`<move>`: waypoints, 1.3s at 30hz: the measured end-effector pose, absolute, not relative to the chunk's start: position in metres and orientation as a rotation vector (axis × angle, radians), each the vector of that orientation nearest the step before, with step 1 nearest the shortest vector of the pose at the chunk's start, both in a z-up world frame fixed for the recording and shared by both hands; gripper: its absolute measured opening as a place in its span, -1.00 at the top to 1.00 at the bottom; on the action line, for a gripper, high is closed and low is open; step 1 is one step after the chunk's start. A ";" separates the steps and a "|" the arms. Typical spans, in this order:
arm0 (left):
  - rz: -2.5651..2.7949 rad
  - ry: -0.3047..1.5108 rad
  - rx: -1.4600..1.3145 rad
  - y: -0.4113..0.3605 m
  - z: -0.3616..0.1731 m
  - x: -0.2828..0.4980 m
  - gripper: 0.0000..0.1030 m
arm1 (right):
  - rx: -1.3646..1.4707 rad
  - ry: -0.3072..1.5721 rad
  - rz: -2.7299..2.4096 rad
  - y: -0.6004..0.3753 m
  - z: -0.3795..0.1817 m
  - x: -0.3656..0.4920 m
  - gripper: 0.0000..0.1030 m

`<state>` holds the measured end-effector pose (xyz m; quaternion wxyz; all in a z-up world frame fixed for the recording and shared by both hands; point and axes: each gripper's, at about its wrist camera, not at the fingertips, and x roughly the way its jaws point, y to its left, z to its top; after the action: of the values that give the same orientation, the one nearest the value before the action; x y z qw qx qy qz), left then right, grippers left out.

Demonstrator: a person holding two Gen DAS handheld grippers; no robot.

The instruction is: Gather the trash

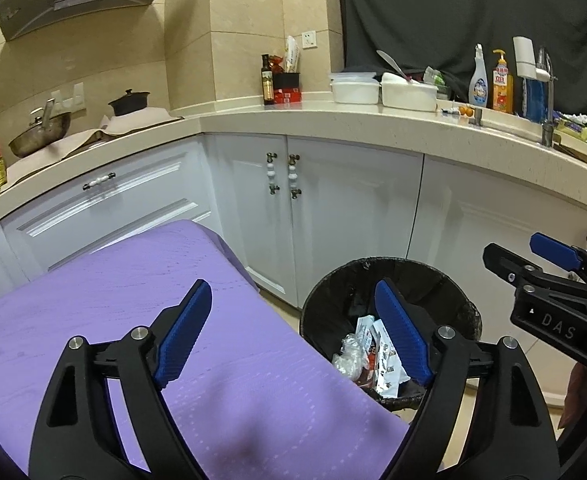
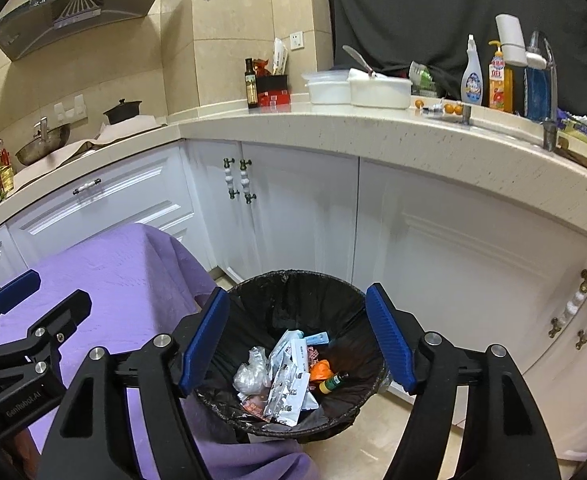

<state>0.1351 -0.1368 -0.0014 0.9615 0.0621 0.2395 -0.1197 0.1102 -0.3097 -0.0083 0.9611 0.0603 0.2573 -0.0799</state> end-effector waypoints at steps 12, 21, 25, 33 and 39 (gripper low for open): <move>-0.222 0.459 0.111 -0.123 0.005 0.114 -0.69 | 0.089 0.498 -0.162 -0.301 -0.002 0.089 -0.42; -0.213 0.447 0.096 -0.116 0.008 0.108 -0.70 | 0.072 0.481 -0.170 -0.297 0.002 0.080 -0.44; -0.214 0.448 0.096 -0.116 0.008 0.108 -0.70 | 0.071 0.479 -0.171 -0.297 0.002 0.079 -0.44; -0.215 0.446 0.093 -0.114 0.008 0.106 -0.70 | 0.070 0.478 -0.170 -0.296 0.003 0.078 -0.45; -0.216 0.445 0.094 -0.113 0.009 0.106 -0.70 | 0.070 0.478 -0.172 -0.296 0.003 0.078 -0.45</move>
<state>0.1057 -0.1128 0.0086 0.9684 0.0464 0.2204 -0.1069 0.0784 -0.2958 0.0027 0.9673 0.0348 0.2365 -0.0850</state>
